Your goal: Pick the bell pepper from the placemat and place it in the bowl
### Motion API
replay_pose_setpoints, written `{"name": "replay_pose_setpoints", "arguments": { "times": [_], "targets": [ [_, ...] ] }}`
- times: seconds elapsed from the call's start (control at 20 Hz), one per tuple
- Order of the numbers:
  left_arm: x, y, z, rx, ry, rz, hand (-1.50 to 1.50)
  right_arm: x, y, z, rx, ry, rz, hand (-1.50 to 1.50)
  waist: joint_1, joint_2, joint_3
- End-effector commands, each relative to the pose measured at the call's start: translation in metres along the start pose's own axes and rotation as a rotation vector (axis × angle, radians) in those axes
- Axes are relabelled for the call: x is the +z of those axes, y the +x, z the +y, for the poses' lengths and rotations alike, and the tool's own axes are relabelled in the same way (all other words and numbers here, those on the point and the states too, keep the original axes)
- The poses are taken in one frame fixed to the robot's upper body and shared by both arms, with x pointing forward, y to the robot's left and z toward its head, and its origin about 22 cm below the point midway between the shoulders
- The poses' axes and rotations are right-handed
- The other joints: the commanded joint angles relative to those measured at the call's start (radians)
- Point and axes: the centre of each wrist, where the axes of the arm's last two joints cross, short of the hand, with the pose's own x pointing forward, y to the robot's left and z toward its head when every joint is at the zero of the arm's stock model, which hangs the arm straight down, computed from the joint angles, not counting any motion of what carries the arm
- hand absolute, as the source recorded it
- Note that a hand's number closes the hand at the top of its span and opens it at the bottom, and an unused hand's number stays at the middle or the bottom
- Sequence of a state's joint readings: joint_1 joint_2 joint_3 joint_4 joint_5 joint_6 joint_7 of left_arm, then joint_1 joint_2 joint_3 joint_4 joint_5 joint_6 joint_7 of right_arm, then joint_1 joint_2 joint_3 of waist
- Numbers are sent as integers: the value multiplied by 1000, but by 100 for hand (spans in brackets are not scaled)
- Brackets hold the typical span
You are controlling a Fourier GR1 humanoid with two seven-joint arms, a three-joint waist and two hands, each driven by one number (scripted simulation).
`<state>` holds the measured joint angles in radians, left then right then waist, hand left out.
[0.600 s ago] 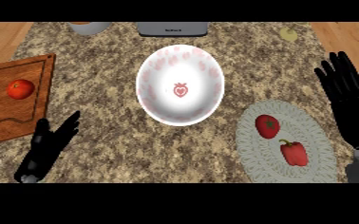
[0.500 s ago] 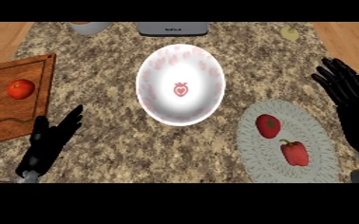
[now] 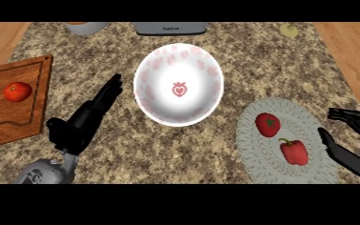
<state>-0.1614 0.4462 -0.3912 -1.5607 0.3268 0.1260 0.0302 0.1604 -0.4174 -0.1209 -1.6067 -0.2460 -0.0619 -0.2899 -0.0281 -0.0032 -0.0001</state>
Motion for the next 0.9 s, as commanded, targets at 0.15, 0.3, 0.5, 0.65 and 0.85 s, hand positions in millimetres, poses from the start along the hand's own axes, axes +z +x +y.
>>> {"name": "replay_pose_setpoints", "arguments": {
  "times": [0.15,0.3,0.5,0.65,0.85],
  "targets": [
    [-7,-3,-21,9,-43,-60,0,19,-35,-27,288,108,-77,-150,25,5,0],
    [-8,1,-32,1,-47,-71,0,-11,0,-27,473,188,-43,-150,28,3,-2],
    [-5,3,-25,7,-48,-74,0,-12,12,-40,753,290,106,-150,37,5,-4],
    [-12,16,-28,4,-68,-86,0,-28,36,-49,870,480,272,-150,44,6,-5],
    [-6,8,-22,-4,-70,-68,0,-28,58,-29,900,681,433,-150,38,3,-4]
  ]
}}
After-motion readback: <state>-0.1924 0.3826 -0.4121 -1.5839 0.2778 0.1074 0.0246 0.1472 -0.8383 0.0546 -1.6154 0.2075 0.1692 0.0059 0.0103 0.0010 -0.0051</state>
